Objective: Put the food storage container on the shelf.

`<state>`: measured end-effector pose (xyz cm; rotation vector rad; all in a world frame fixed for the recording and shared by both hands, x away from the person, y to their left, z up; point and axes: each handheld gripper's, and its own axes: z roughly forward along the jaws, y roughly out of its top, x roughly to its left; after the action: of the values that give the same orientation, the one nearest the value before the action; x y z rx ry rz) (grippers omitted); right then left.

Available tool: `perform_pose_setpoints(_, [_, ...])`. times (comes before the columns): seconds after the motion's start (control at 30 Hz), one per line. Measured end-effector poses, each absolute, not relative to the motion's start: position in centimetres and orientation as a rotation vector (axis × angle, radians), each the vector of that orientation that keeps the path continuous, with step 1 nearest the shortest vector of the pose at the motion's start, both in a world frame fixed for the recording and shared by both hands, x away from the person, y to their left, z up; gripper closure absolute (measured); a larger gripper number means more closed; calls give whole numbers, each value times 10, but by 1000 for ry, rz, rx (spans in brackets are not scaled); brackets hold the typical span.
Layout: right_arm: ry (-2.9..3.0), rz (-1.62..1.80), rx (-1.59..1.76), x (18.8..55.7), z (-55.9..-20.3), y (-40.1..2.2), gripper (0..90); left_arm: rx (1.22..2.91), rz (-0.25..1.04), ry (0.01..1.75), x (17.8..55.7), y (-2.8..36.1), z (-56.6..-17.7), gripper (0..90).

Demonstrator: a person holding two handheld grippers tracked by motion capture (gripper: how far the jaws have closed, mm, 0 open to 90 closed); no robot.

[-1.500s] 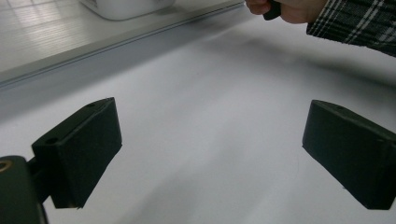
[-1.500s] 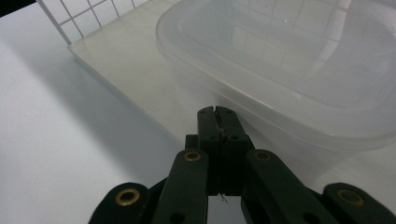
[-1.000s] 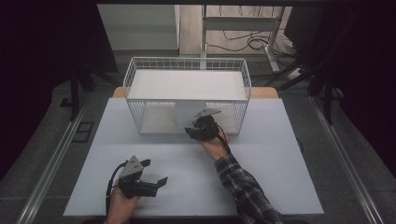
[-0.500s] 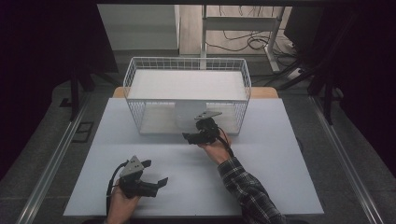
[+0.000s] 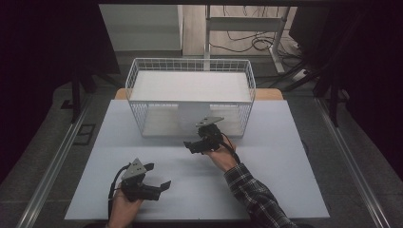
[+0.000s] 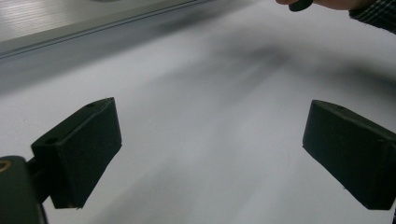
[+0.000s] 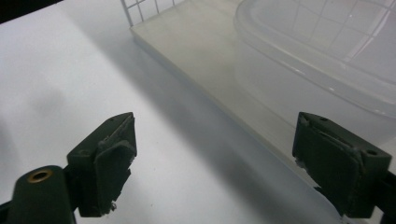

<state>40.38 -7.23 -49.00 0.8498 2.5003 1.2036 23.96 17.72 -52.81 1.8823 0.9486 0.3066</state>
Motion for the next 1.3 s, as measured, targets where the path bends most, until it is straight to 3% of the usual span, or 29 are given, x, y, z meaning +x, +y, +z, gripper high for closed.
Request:
perform_pose_setpoints(0.67, [2545, 1183, 787, 378, -493, -93, 61, 1885, 290, 951, 240, 178, -529, 42])
perform_pose_setpoints(0.9, [2534, 1190, 774, 367, -490, -101, 1, 1891, 263, 941, 240, 177, -529, 42])
perform_pose_setpoints(1.3, [2525, 1184, 765, 348, -488, -114, 0, 1896, 241, 928, 240, 176, -529, 36])
